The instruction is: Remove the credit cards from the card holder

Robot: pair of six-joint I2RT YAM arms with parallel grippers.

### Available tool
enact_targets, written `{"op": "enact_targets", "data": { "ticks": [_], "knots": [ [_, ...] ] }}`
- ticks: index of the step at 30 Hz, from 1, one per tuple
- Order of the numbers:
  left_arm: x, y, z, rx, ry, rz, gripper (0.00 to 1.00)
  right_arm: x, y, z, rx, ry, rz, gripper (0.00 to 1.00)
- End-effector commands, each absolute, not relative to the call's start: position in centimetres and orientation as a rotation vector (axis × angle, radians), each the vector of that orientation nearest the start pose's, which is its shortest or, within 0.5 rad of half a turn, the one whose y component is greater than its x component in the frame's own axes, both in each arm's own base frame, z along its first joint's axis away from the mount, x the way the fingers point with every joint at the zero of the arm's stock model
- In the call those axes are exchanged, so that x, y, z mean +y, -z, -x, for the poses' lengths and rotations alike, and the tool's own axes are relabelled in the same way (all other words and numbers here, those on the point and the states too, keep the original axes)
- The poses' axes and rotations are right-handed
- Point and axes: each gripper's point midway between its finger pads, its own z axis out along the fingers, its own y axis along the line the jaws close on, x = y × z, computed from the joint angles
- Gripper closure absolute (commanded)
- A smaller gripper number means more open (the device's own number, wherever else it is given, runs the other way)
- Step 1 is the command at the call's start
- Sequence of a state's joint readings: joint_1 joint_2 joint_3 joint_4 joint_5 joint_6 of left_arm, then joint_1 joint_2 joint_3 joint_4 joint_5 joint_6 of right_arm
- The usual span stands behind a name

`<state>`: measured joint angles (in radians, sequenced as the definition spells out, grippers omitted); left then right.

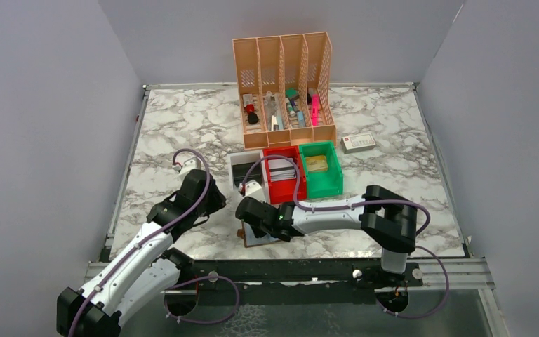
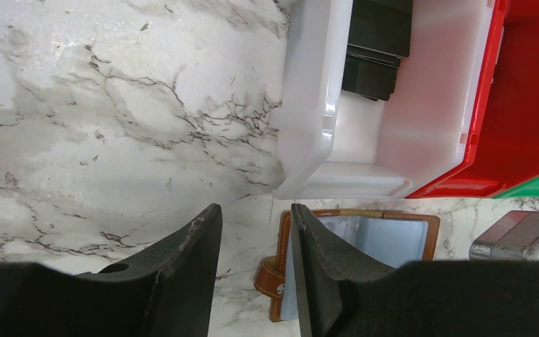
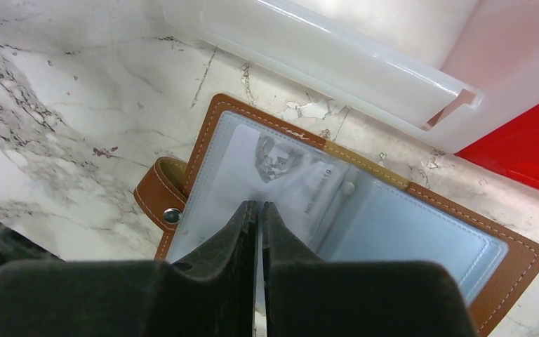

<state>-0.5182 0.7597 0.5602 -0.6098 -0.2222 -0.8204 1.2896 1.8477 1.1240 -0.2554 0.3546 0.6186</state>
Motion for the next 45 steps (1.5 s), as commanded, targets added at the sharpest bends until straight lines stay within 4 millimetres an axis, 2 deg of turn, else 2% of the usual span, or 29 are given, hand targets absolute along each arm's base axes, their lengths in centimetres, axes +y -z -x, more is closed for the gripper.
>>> {"op": "enact_targets", "data": {
  "ticks": [1,6,13,16,18,20,26,28,32,38,45],
  "knots": [
    [-11.4,-10.4,-20.9,2.340,0.422,0.433,0.55,37.7,0.0,-14.5,2.468,-0.248,0.738,0.92],
    [-11.7,-10.4,-20.8,2.347,0.438,0.422,0.55,38.3,-1.7,-14.6,2.441,-0.315,0.715,0.98],
    [-12.3,-10.9,-20.8,2.342,0.481,0.385,0.55,40.7,-6.6,-14.6,2.376,-0.673,0.647,0.99],
    [-13.3,-11.3,-20.6,2.340,0.549,0.326,0.55,40.4,-7.7,-14.8,2.371,-0.775,0.601,0.99],
    [-14.2,-11.5,-20.4,2.344,0.612,0.275,0.55,40.4,-8.2,-14.5,2.370,-0.849,0.579,0.99],
    [-15.4,-11.7,-20.1,2.344,0.689,0.226,0.55,39.7,-8.4,-15.4,2.378,-0.894,0.515,0.99],
    [-19.6,-12.5,-18.6,2.328,1.009,0.059,0.52,38.8,-7.5,-15.5,2.423,-1.029,0.424,0.99],
    [-20.2,-12.1,-18.3,2.339,1.048,0.049,0.52,38.8,-7.4,-15.5,2.428,-1.031,0.437,0.98],
    [-19.5,-11.2,-18.7,2.365,0.990,0.094,0.52,38.8,-7.4,-15.6,2.395,-1.008,0.541,0.83],
    [-16.3,-10.4,-19.9,2.363,0.763,0.278,0.52,38.6,-6.1,-15.4,2.395,-0.870,0.666,0.61],
    [-14.1,-10.8,-20.1,2.321,0.648,0.396,0.51,39.2,-4.8,-14.9,2.378,-0.687,0.787,0.51]
  ]
}}
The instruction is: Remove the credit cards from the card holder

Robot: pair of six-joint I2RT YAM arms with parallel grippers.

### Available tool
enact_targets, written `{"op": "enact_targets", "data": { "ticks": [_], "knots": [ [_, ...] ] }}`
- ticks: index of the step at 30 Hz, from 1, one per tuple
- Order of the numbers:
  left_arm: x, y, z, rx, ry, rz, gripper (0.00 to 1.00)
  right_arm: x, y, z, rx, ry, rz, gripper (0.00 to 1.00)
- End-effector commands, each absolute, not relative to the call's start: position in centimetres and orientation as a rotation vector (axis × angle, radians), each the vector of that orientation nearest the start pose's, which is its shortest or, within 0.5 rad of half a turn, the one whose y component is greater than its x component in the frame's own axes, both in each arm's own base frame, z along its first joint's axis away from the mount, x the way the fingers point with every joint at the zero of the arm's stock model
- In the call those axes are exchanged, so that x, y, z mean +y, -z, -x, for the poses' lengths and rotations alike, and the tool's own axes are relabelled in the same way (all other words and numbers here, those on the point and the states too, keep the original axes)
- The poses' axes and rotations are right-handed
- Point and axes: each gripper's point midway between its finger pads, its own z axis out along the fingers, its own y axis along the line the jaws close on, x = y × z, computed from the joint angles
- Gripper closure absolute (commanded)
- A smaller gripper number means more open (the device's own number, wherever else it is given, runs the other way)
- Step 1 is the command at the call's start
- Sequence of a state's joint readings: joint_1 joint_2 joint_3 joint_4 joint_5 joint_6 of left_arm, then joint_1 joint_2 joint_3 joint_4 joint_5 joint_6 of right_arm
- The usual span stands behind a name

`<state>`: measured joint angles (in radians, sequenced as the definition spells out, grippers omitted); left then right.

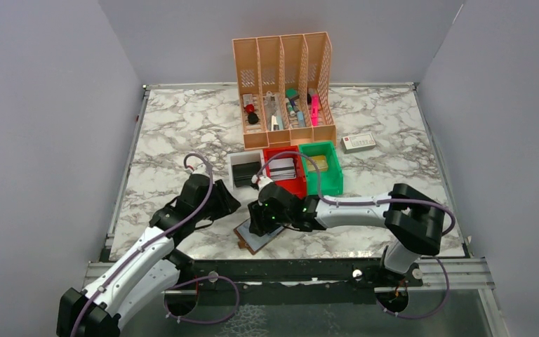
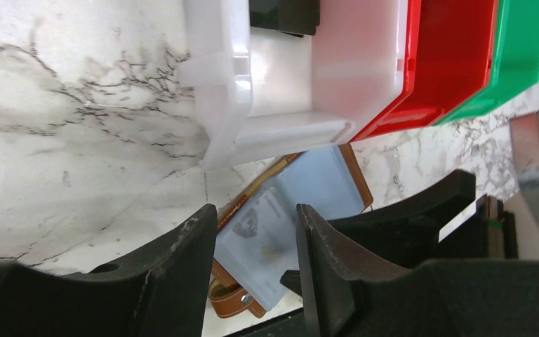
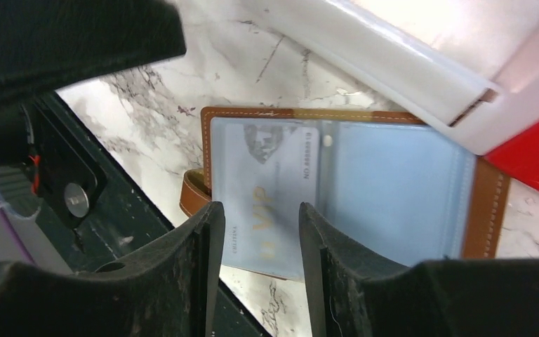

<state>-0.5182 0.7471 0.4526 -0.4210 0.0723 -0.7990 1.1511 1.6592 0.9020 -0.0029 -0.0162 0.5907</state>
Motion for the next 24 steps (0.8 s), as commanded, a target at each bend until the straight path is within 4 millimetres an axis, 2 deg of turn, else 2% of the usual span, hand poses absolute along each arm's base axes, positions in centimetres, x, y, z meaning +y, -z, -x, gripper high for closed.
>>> {"op": "enact_targets", "data": {
  "ticks": [1,9,16,20,24],
  "knots": [
    [-13.9,-10.9,-20.1,2.312,0.644,0.406,0.51,39.4,-4.6,-14.4,2.378,-0.665,0.815,0.51],
    [-13.4,-11.2,-19.9,2.279,0.645,0.445,0.51,39.7,-2.7,-12.7,2.381,-0.539,0.956,0.51],
    [-13.4,-11.1,-20.0,2.290,0.642,0.438,0.51,38.5,-0.5,-12.8,2.417,-0.333,0.972,0.49],
    [-13.4,-11.0,-19.9,2.292,0.640,0.436,0.51,37.8,-0.5,-13.4,2.416,-0.243,0.929,0.45],
    [-13.3,-11.1,-19.9,2.286,0.639,0.441,0.51,37.9,-0.9,-13.6,2.397,-0.255,0.914,0.42]
  ]
}}
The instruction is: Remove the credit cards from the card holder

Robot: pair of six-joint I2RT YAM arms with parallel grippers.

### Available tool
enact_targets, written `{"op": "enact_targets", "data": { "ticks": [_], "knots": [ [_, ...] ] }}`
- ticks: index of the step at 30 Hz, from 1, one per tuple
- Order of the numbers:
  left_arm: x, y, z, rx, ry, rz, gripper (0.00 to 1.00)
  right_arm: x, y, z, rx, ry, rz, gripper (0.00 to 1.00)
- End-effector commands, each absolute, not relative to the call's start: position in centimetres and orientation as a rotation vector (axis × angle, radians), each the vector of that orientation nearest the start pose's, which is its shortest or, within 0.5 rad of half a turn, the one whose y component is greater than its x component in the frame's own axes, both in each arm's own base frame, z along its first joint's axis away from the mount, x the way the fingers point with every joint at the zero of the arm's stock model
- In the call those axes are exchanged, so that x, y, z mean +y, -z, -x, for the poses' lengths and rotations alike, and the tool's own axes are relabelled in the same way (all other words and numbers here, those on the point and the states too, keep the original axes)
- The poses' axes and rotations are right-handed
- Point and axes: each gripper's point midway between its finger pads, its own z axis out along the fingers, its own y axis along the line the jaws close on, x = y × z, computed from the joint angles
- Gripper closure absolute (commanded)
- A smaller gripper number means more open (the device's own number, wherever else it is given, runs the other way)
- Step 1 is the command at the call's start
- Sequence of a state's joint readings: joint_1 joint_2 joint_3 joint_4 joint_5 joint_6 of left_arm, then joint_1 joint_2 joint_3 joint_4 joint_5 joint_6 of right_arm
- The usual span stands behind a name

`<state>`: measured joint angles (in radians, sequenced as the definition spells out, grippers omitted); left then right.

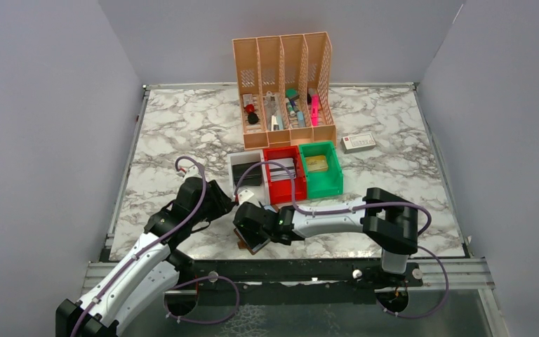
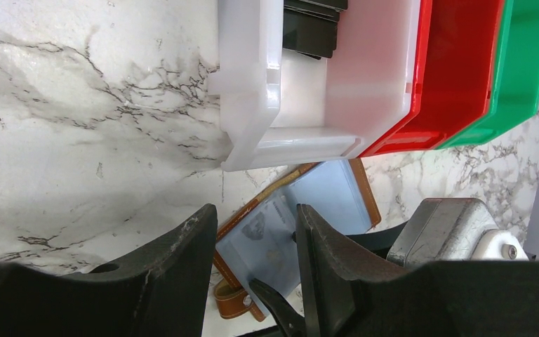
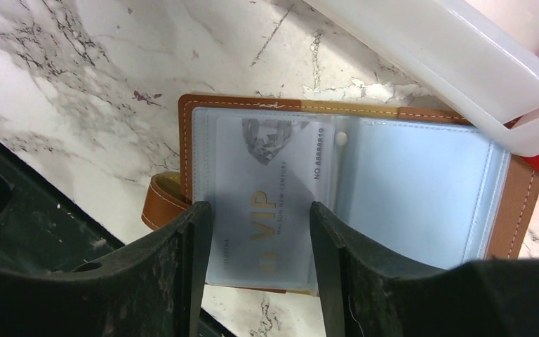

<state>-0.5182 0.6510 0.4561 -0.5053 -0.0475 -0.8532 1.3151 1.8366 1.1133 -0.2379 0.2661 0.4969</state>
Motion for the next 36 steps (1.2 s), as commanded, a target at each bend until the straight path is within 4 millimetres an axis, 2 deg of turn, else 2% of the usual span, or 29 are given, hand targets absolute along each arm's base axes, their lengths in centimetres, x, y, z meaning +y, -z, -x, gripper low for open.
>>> {"op": "enact_targets", "data": {
  "ticks": [1,3,9,16,24,32,36],
  "knots": [
    [-13.3,-11.0,-19.9,2.286,0.637,0.441,0.51,38.0,-0.8,-13.6,2.399,-0.263,0.921,0.42],
    [-13.3,-11.1,-20.0,2.285,0.636,0.441,0.51,38.2,-0.5,-13.2,2.409,-0.285,0.935,0.44],
    [-13.3,-10.8,-19.8,2.295,0.631,0.431,0.51,38.6,0.3,-12.2,2.450,-0.351,0.936,0.68],
    [-13.3,-10.6,-19.7,2.305,0.631,0.423,0.51,39.2,0.1,-11.8,2.455,-0.395,0.932,0.87],
    [-13.8,-10.9,-19.6,2.312,0.659,0.398,0.51,40.7,-2.2,-12.4,2.431,-0.510,0.871,0.96],
    [-15.6,-11.8,-19.3,2.330,0.760,0.283,0.51,42.1,-5.8,-13.7,2.441,-0.933,0.719,0.99],
    [-17.1,-11.6,-18.8,2.345,0.850,0.206,0.51,41.7,-6.1,-14.0,2.457,-1.039,0.654,0.99]
  ]
}}
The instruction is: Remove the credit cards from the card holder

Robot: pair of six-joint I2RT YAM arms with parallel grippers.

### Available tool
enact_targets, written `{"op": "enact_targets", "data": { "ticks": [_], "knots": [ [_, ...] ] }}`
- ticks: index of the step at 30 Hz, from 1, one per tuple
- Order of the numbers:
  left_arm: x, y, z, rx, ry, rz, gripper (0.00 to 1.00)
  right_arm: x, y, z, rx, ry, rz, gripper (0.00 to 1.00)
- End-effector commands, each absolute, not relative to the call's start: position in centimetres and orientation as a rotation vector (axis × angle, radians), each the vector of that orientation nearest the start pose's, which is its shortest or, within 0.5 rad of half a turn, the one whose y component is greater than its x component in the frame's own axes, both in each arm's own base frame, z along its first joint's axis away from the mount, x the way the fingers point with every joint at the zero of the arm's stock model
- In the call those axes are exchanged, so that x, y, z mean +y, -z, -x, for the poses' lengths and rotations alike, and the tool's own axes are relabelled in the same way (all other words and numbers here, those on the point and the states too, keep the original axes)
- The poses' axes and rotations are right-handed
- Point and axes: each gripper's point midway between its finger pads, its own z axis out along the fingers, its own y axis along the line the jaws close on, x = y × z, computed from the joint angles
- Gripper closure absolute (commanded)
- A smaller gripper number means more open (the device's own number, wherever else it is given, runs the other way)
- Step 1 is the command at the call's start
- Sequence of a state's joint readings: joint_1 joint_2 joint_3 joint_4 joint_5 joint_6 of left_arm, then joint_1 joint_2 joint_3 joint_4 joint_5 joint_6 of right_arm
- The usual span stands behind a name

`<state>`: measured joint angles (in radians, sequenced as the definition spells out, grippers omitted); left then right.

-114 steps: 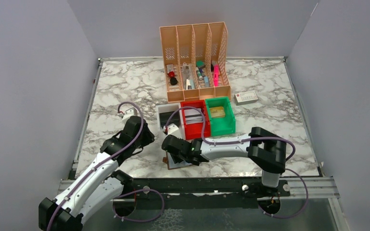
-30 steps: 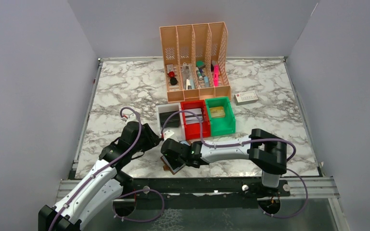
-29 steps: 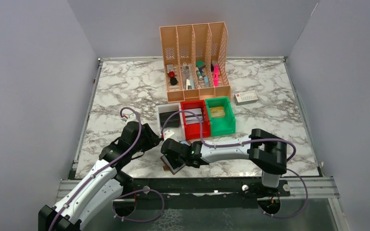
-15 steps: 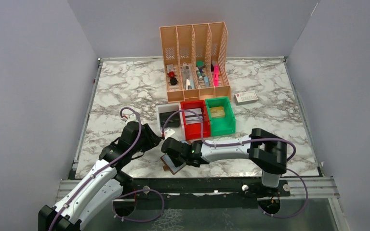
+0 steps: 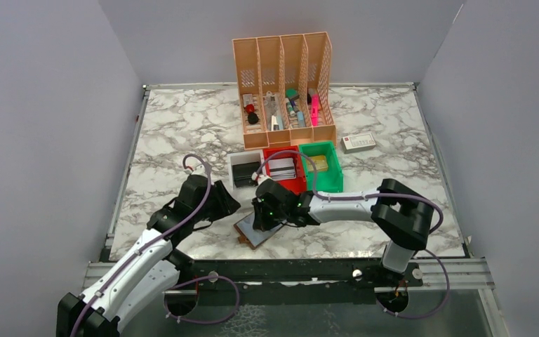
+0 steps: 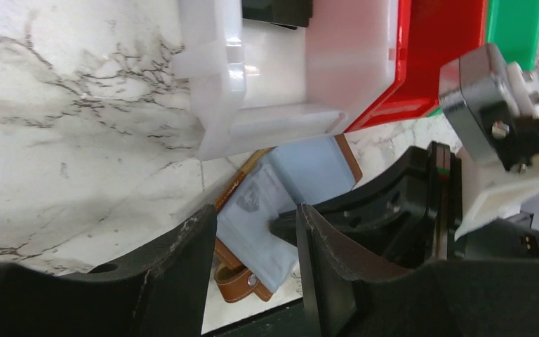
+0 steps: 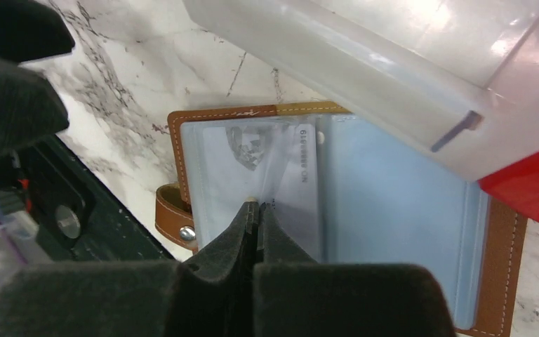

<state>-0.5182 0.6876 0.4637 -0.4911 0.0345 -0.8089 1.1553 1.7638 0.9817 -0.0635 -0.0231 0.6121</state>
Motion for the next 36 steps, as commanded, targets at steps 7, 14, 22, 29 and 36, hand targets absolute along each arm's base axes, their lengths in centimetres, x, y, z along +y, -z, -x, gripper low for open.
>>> {"op": "enact_targets", "data": {
  "ticks": [7,14,22,29,36],
  "knots": [
    [-19.3,-10.7,-17.6,2.401,0.996,0.095,0.50,40.4,-5.6,-14.6,2.489,-1.180,0.542,0.99],
    [-20.2,-10.2,-16.9,2.425,1.069,0.054,0.51,39.8,-5.5,-14.9,2.494,-1.258,0.476,0.99],
    [-20.1,-10.1,-16.4,2.423,1.088,0.066,0.51,39.1,-5.6,-15.8,2.487,-1.261,0.432,0.99],
    [-20.2,-9.3,-15.9,2.457,1.099,0.064,0.51,38.6,-5.4,-16.1,2.489,-1.253,0.404,0.99],
    [-20.0,-9.0,-15.8,2.478,1.075,0.081,0.50,38.1,-5.5,-16.5,2.487,-1.239,0.383,0.99]
  ]
}}
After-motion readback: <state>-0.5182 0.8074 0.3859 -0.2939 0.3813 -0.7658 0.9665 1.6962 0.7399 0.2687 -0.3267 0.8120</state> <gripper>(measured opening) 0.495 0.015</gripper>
